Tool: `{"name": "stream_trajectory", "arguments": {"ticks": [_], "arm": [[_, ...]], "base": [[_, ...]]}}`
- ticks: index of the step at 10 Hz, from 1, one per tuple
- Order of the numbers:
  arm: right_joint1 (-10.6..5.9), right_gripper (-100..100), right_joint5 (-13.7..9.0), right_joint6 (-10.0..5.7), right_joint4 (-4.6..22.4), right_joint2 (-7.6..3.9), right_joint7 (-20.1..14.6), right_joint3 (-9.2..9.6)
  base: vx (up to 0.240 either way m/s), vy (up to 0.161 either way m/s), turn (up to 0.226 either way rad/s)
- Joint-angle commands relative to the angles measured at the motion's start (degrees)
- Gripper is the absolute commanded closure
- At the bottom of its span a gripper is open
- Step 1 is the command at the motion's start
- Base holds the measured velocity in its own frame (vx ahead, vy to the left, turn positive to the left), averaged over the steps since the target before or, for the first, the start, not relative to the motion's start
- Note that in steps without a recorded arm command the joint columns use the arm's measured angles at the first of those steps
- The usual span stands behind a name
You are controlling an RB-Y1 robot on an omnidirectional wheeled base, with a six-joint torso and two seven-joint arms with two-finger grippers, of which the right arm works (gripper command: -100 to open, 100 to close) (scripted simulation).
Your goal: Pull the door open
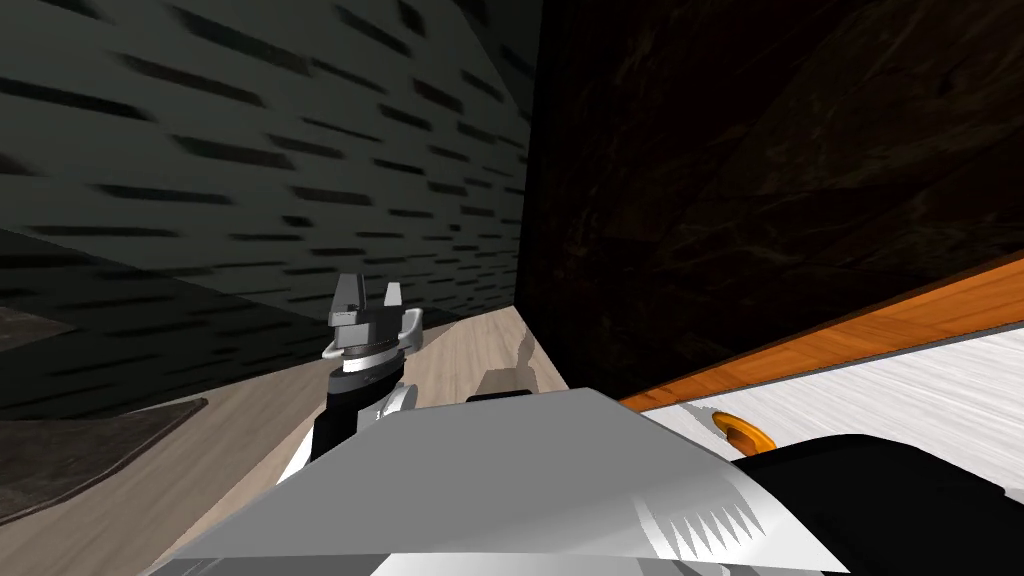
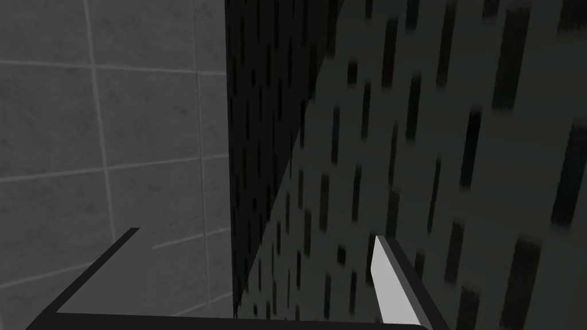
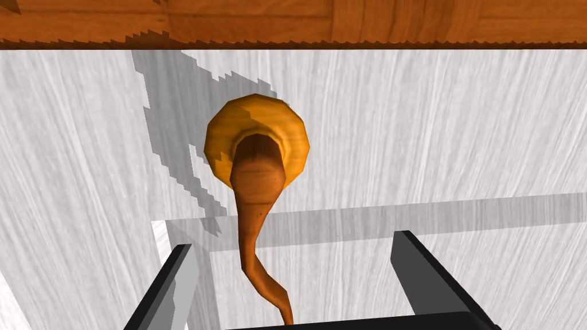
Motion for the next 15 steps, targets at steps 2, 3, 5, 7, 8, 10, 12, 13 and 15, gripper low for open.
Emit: {"name": "stream_trajectory", "arguments": {"ticks": [2,3,5,7,8,10,12,13,15], "arm": [[1.21,-100,1.4,2.88,3.1,-1.71,-1.9,1.57],[1.79,-100,2.0,4.32,4.7,-2.57,-2.7,2.34],[2.83,-100,3.2,6.88,7.6,-4.07,-4.0,3.71],[3.46,-100,3.9,8.45,9.4,-4.96,-4.7,4.55],[3.94,-100,4.5,9.63,10.7,-5.62,-5.2,5.18],[4.08,-100,4.6,9.62,10.6,-5.57,-5.3,5.30],[4.08,100,4.6,9.62,10.6,-5.57,-5.3,5.30],[4.08,100,4.6,9.62,10.6,-5.57,-5.3,5.30],[4.08,100,4.6,9.62,10.6,-5.57,-5.3,5.30]], "base": [[0.154,-0.102,-0.202],[0.150,-0.092,-0.182],[0.178,-0.115,-0.216],[0.115,-0.154,-0.126],[0.098,-0.155,-0.120],[0.055,-0.098,-0.086],[-0.009,0.013,0.010],[-0.013,0.013,0.003],[-0.005,0.007,0.000]]}}
